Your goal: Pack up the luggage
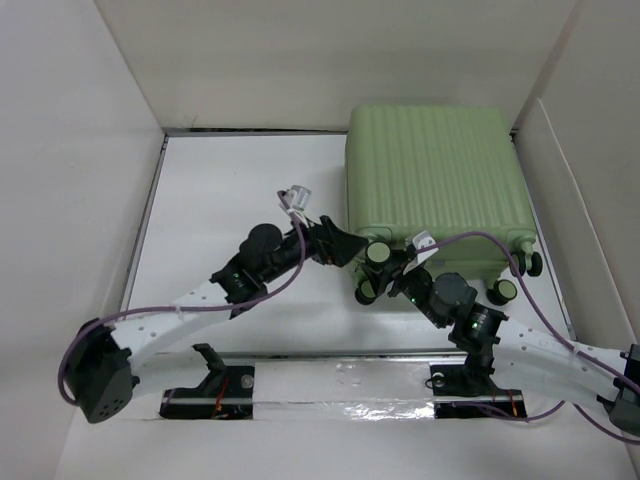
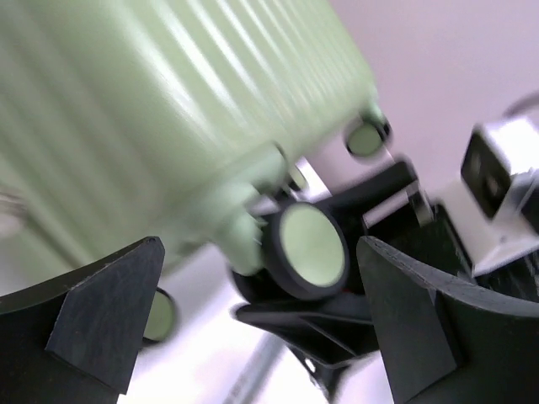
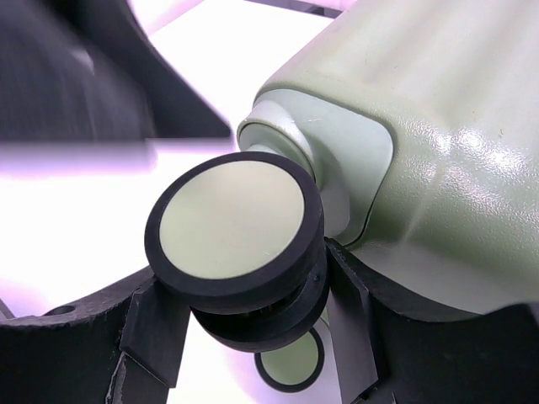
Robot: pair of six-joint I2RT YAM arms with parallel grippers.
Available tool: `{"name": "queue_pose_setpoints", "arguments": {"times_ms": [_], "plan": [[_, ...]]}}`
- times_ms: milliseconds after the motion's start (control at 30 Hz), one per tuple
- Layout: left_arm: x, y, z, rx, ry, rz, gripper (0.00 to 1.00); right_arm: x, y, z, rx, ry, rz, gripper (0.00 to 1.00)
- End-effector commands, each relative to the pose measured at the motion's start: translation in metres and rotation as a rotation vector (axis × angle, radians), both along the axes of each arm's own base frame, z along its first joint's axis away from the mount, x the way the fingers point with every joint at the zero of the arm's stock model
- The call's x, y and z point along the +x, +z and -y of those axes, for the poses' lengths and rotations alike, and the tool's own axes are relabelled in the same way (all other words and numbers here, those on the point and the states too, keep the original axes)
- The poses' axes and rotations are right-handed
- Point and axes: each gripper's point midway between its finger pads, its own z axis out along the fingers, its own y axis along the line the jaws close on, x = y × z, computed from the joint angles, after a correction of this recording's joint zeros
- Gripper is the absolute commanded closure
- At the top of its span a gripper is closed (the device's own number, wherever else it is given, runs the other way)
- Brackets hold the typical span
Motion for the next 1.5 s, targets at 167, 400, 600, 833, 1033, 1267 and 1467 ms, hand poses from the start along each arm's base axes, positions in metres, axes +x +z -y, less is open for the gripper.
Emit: {"name": "queue_pose_setpoints", "arguments": {"times_ms": [167,400,600,833,1033,1267,1467], "plan": [[0.015,-0.046,-0.057,0.165,0.225,0.069,0.72,0.011,0.047,0.009,0.15,-0.074,0.074,0.84],[-0.006,-0.099,-0.021,0.227,0.139,0.062,0.69,0.011,0.047,0.008,0.151,-0.071,0.07,0.84],[0.01,-0.101,0.0,0.231,0.158,0.089,0.62,0.01,0.049,0.009,0.156,-0.071,0.073,0.84],[0.018,-0.101,0.012,0.22,0.156,0.109,0.55,0.009,0.046,0.009,0.157,-0.063,0.069,0.84],[0.022,-0.104,0.018,0.211,0.173,0.103,0.58,0.008,0.046,0.008,0.16,-0.058,0.068,0.84],[0.031,-0.095,0.015,0.188,0.244,0.113,0.85,0.005,0.043,0.007,0.169,-0.044,0.063,0.85],[0.034,-0.106,-0.005,0.268,0.305,0.122,1.0,0.0,0.045,0.014,0.192,-0.041,0.064,0.86]]}}
